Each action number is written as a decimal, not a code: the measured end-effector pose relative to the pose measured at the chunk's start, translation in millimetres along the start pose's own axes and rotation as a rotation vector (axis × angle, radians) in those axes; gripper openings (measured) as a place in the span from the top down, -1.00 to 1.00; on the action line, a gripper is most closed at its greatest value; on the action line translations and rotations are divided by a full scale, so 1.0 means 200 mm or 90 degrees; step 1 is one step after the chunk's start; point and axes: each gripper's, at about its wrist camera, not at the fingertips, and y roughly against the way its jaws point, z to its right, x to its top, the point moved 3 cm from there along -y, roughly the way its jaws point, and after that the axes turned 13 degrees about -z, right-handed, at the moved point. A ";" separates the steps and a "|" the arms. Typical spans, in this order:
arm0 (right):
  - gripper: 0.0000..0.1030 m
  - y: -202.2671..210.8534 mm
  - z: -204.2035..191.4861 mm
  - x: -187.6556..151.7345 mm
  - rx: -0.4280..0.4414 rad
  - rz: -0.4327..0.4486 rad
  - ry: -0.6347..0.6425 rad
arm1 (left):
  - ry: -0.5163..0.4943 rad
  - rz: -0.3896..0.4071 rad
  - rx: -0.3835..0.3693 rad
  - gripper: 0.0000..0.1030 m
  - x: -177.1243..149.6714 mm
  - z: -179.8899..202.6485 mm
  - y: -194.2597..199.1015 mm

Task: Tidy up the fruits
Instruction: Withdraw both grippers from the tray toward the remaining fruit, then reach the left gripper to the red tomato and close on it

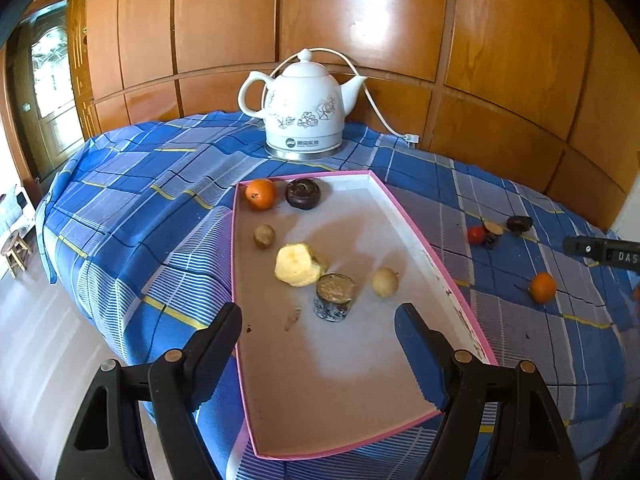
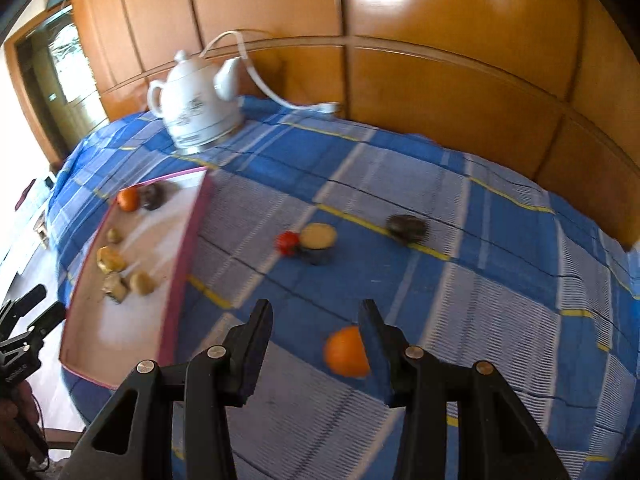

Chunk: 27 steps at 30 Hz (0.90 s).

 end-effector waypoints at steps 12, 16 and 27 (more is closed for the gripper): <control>0.12 -0.04 0.51 -0.07 -0.063 -0.004 -0.122 | -0.035 -0.013 0.001 -0.53 -0.01 0.10 -0.02; 0.12 -0.12 0.63 -0.12 -0.041 -0.044 -0.195 | -0.054 -0.018 0.000 -0.53 0.00 0.15 -0.02; 0.12 -0.10 0.62 -0.09 -0.003 -0.034 -0.198 | -0.158 -0.027 -0.077 -0.22 0.17 0.46 -0.06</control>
